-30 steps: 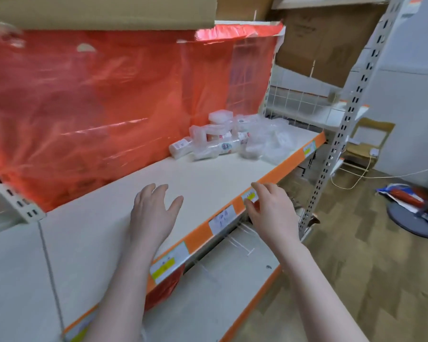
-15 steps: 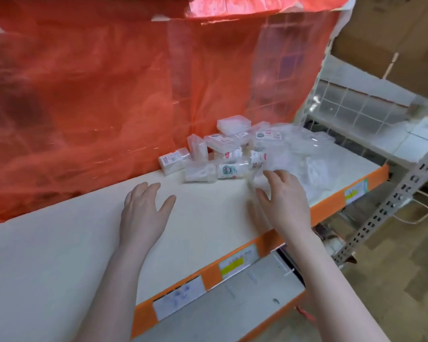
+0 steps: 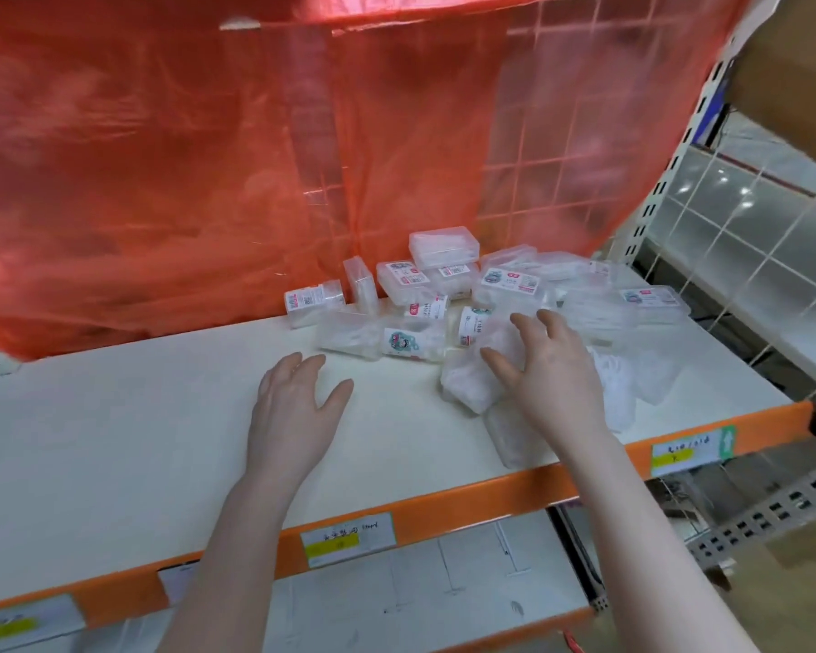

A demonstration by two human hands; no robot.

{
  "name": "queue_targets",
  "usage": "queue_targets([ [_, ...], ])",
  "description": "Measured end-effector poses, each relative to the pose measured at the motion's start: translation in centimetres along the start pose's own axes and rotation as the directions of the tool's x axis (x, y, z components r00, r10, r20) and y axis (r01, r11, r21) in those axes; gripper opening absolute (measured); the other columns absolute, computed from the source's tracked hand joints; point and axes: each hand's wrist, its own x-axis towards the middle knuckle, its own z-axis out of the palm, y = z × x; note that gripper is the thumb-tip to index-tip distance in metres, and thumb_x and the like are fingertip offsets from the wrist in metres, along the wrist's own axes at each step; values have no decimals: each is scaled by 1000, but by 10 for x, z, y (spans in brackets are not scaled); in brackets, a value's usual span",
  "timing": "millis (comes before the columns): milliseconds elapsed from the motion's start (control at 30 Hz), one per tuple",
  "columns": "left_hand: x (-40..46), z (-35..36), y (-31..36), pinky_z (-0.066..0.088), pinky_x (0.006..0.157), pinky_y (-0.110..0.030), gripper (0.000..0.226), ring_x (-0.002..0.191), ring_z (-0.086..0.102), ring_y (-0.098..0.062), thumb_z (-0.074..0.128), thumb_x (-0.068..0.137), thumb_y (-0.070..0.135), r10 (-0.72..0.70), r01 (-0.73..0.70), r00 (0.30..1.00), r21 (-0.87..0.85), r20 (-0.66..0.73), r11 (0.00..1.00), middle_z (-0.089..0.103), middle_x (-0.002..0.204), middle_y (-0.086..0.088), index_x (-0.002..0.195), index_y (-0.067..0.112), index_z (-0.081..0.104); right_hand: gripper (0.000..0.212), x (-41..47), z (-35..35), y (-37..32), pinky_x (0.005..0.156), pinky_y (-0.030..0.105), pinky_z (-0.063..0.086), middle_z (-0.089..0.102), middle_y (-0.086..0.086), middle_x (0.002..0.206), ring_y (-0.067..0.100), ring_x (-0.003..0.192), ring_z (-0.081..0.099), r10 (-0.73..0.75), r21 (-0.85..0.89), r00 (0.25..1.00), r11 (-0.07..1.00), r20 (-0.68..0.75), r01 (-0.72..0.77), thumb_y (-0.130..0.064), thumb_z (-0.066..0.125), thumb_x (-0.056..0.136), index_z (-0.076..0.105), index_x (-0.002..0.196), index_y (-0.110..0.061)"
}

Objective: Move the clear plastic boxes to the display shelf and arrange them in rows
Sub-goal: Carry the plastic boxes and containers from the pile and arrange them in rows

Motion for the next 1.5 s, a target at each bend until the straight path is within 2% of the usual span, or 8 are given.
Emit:
queue_targets([
  [267,-1,-5,-1,22,109,-30,52,137,27,-22,52,93,38,19,-19,1000,-17,9,1000,36,148,-9,139,14,45,54,13,2,-19,81,40,43,53,13,107,32,101,51,177,43,980,984,-85,-174,-52,65,77,58,107,-8],
  [433,8,-7,-6,21,109,-28,52,138,25,-20,51,94,37,79,-79,996,-7,31,997,33,149,-6,141,15,42,53,18,1,-30,89,37,40,44,11,126,31,114,47,232,151,972,960,45,-236,-33,64,78,49,124,-11],
  [600,33,-9,-8,21,111,-29,53,139,23,-19,55,93,35,196,-199,978,35,68,979,31,151,-3,141,17,40,61,17,-2,-34,93,37,37,39,11,135,31,121,43,233,190,967,950,104,-249,-28,61,81,39,136,-11],
  [767,59,-7,-2,24,108,-30,57,139,24,-16,60,89,32,334,-345,935,92,122,934,31,150,1,141,21,39,50,22,-1,-37,88,37,38,47,16,118,33,112,45,269,122,959,952,93,-279,-30,66,78,47,117,-4],
  [900,76,-2,3,24,108,-29,59,137,26,-17,62,85,28,402,-436,892,159,207,886,34,148,2,140,21,39,56,24,0,-34,85,38,39,51,18,110,34,107,47,291,35,952,955,90,-295,-42,69,78,48,108,0],
  [1133,94,7,14,29,101,-29,63,129,36,-19,63,81,28,378,-443,885,244,272,863,44,134,1,139,23,38,36,18,-7,-29,75,35,37,46,10,94,32,100,46,293,33,952,954,84,-297,-28,65,77,49,99,-4],
  [1300,99,15,25,33,98,-33,60,125,41,-24,65,80,31,353,-426,898,318,263,847,44,136,-2,134,21,42,48,14,-14,-25,82,36,37,49,12,108,31,109,43,290,59,956,954,54,-292,-29,64,79,49,118,-7],
  [1500,94,11,21,34,95,-33,56,123,41,-23,65,79,35,359,-416,905,299,230,859,46,131,0,130,23,45,60,9,-19,-24,87,36,36,49,13,119,31,115,42,262,87,964,961,35,-264,-29,64,80,43,133,-9],
])
